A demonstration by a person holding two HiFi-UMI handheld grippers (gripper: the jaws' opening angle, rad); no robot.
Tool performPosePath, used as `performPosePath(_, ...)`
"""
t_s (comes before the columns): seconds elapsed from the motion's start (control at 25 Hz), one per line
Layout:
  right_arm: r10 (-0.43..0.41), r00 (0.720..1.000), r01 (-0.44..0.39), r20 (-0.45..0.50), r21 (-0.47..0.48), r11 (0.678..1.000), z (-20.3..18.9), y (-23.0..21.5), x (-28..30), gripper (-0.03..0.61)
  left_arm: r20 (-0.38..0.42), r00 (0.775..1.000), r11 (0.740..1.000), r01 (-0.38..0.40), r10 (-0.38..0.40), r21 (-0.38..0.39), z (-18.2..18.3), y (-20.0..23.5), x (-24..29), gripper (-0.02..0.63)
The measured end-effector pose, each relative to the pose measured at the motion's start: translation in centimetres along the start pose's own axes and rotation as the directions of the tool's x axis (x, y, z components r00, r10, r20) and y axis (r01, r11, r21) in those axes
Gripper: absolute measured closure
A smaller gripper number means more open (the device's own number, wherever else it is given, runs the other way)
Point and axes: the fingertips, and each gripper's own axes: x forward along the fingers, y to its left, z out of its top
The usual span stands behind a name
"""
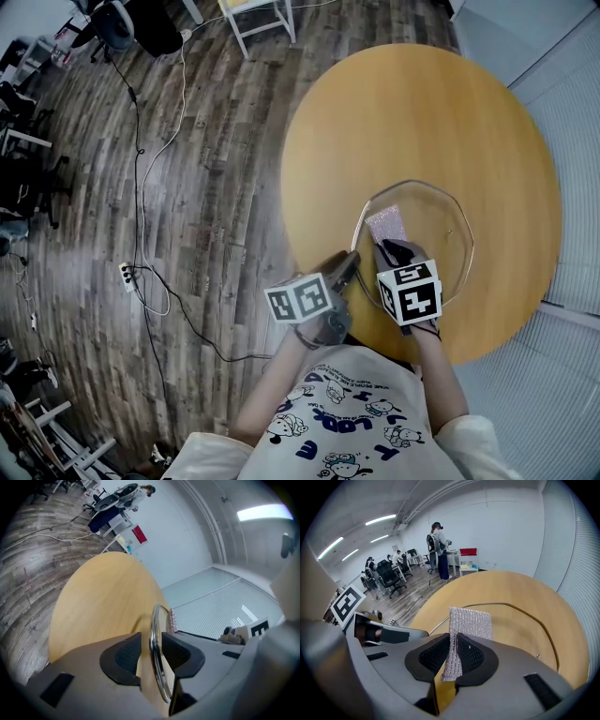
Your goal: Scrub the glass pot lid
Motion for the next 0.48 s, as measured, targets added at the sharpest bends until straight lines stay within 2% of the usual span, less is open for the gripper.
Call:
performPosePath(0.24,0.001,0.994,-0.004,0.106,0.024,1.000,0.6,0.0,-1.7,0.515,0.065,0.996,0.996,-0.068,0.065,0.054,2.1,1.3,-2.0,0.492)
performPosePath(0.36,-0.005,0.982,-0.006,0.186,0.059,0.998,1.4,-0.2,-2.8,0.515,0.127,0.986,0.978,-0.131,0.111,0.161,3.8,0.8,-3.1,0.494)
performPosePath(0.48,-0.004,0.967,-0.015,0.253,0.073,0.997,2.3,0.0,-4.1,0.515,0.175,0.976,0.935,-0.177,0.128,0.307,5.3,-1.0,-4.0,0.505)
